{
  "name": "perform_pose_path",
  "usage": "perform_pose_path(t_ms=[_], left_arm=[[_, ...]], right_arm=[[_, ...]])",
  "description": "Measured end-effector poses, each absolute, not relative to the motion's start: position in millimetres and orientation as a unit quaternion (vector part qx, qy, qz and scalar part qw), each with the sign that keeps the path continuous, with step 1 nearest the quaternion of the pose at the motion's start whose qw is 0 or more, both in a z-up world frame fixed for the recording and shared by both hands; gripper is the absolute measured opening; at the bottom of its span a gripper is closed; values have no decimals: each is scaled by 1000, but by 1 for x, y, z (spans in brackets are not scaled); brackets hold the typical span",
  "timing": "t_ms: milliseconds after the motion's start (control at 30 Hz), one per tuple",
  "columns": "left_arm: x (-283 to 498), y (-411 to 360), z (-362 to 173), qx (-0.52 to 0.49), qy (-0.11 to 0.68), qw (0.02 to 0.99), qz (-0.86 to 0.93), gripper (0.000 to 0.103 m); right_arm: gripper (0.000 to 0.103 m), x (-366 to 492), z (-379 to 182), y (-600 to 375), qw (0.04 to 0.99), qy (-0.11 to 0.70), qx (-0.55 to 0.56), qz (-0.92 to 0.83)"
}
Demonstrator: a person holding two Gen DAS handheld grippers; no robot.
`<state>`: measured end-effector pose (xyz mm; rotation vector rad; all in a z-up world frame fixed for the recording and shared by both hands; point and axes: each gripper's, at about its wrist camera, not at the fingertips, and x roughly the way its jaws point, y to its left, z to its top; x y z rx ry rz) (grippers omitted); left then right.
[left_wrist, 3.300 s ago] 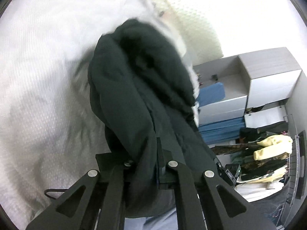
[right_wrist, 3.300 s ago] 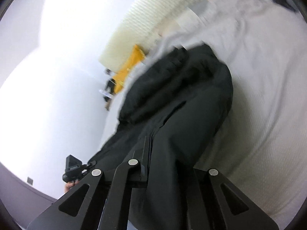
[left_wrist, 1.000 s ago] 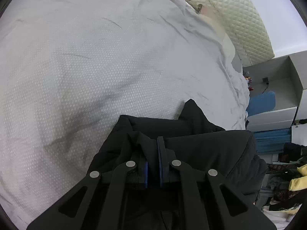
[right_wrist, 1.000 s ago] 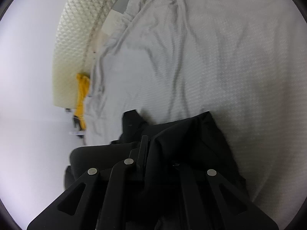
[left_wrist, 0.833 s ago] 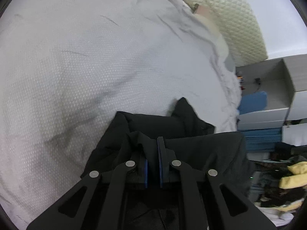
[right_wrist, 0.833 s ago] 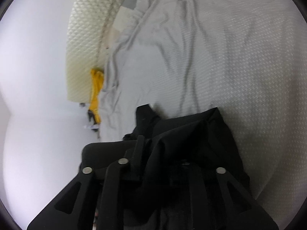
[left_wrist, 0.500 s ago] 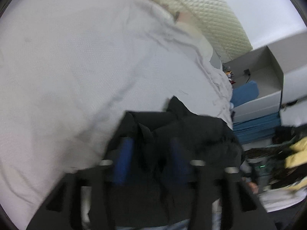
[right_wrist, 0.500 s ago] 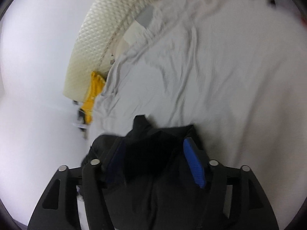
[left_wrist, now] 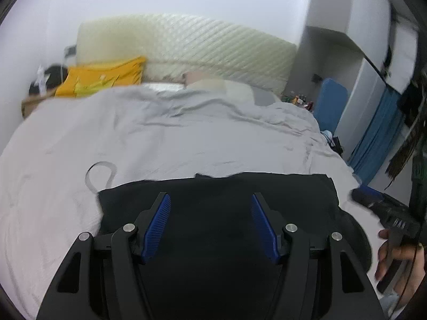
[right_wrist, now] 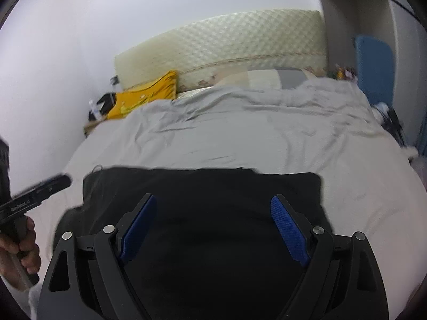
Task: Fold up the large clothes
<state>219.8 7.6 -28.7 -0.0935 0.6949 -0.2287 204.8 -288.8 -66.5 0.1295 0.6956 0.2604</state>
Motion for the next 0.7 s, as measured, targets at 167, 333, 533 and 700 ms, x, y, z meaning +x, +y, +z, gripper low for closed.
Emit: perform_pose_path(t_ms=[167,333,533,700], left_arm=[[232,-38,-68,19,344,934,-97,63],[252,-42,-99,18,341,937,-77,63],[275,-44,-111,22,347,935,-75,63],[306,-43,-123,14,356,931,-72,63]], right_arm=[[92,219,-103,-255,935,337,12,115],[103,236,-124,-257,937,334,31,98],[103,260,-134,-255,936,339,24,90],[103,285,-145,-251,935,345,24,80]])
